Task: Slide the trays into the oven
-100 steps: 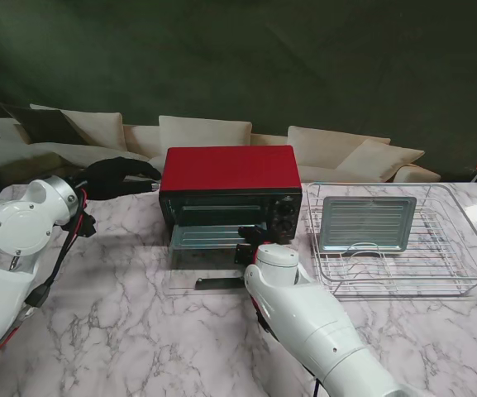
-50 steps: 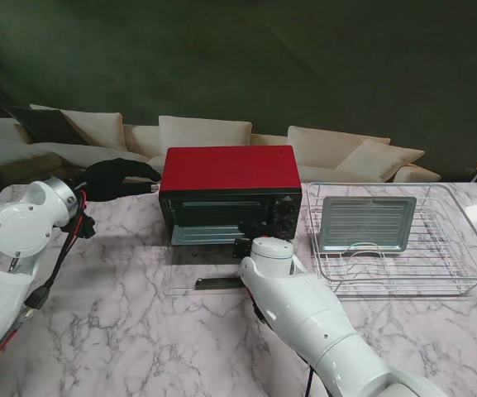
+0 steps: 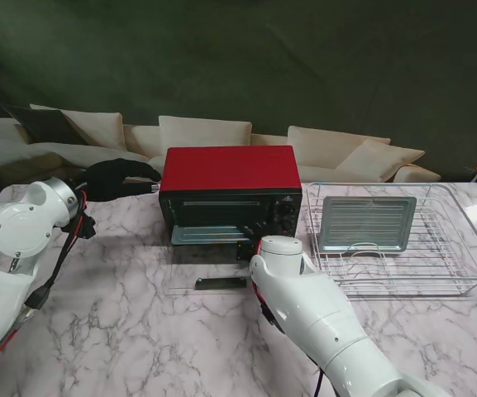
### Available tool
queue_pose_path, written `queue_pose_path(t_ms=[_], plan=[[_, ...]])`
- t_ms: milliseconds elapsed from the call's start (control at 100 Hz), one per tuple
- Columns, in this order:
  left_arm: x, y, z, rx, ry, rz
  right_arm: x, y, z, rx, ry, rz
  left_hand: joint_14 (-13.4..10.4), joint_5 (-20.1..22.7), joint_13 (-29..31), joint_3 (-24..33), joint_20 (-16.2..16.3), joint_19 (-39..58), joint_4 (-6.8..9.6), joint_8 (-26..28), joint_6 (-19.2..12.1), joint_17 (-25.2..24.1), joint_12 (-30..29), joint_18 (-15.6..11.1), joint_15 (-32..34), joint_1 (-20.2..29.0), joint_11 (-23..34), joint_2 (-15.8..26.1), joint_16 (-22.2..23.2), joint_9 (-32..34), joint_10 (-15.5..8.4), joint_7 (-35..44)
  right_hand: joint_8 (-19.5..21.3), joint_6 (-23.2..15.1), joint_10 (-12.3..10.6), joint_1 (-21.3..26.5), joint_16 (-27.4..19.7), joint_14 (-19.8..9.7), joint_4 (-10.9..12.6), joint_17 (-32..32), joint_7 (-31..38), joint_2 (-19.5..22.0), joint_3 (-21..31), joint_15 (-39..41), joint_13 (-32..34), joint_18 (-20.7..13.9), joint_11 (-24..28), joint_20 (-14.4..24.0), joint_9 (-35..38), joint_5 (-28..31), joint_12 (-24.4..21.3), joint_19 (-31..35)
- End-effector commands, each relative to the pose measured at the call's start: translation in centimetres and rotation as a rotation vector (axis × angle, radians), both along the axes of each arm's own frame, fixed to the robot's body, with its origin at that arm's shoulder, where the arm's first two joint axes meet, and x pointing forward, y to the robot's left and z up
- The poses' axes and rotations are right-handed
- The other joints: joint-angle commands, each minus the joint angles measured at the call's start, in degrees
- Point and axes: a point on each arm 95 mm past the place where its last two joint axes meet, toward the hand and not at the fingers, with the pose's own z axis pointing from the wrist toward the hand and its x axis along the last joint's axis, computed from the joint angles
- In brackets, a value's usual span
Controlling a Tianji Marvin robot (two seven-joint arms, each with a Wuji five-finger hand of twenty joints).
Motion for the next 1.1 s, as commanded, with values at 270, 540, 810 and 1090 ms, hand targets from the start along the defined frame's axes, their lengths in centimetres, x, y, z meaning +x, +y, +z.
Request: queue_pose_path(t_ms=[270, 540, 810, 1090], plan=[[0.0, -0.1, -0.2, -0.001, 0.008, -0.002, -4.1, -2.8, -5.4, 0.033, 0.175, -0.004, -0.03, 0.71, -0.38, -1.79, 1.37, -1.69, -1.06, 0.48, 0.3, -0.28, 0.67, -0.16, -0.64, -1.37, -0.16, 1.92, 0.43, 0.83, 0.04, -0.48, -3.09, 4.45, 8.16, -5.18, -7.22, 9.19, 1.75, -39.02, -11.38, 6.25, -11.37, -12.02, -17.79, 22.17, -8.33, -3.17, -14.81, -12.72, -10.6, -7.29], [0.1, -0.3, -0.3, -0.005, 0.007, -0.001, -5.2, -3.7, -4.7, 0.097, 0.177, 0.02, -0.01, 0.67, -0.33, -1.79, 1.39, -1.63, -1.06, 0.47, 0.32, -0.23, 0.69, -0.22, -0.6, -1.34, -0.11, 1.91, 0.44, 0.9, 0.02, -0.5, -7.38, 11.4, 10.44, -6.47, -10.78, 8.98, 2.1, -43.35, -23.07, 8.23, -16.13, -18.61, -21.44, 21.06, -10.65, -6.3, -18.74, -16.08, -14.31, -11.41], [0.1, -0.3, -0.3, -0.01, 0.006, -0.002, -6.1, -4.5, -3.9, 0.128, 0.174, 0.017, -0.1, 0.68, -0.38, -1.78, 1.38, -1.62, -1.05, 0.47, 0.29, -0.28, 0.68, -0.16, -0.63, -1.34, -0.12, 1.95, 0.43, 0.9, 0.04, -0.49, -5.57, 11.39, 10.19, -6.12, -11.09, 8.96, 2.25, -44.5, -25.08, 9.64, -17.6, -19.35, -22.32, 20.35, -9.7, -7.15, -19.64, -15.66, -14.42, -11.94], [0.0, -0.1, -0.3, -0.011, 0.002, 0.001, -6.9, -5.6, -2.8, 0.103, 0.189, 0.044, -0.01, 0.65, -0.4, -1.78, 1.36, -1.62, -1.05, 0.46, 0.36, -0.28, 0.68, -0.14, -0.63, -1.34, -0.15, 1.93, 0.43, 0.85, 0.05, -0.51, -0.34, 11.65, 10.15, -6.25, -11.03, 9.06, 2.48, -46.37, -29.9, 11.72, -20.31, -19.52, -24.91, 19.35, -9.74, -7.66, -22.09, -16.49, -14.55, -12.17]])
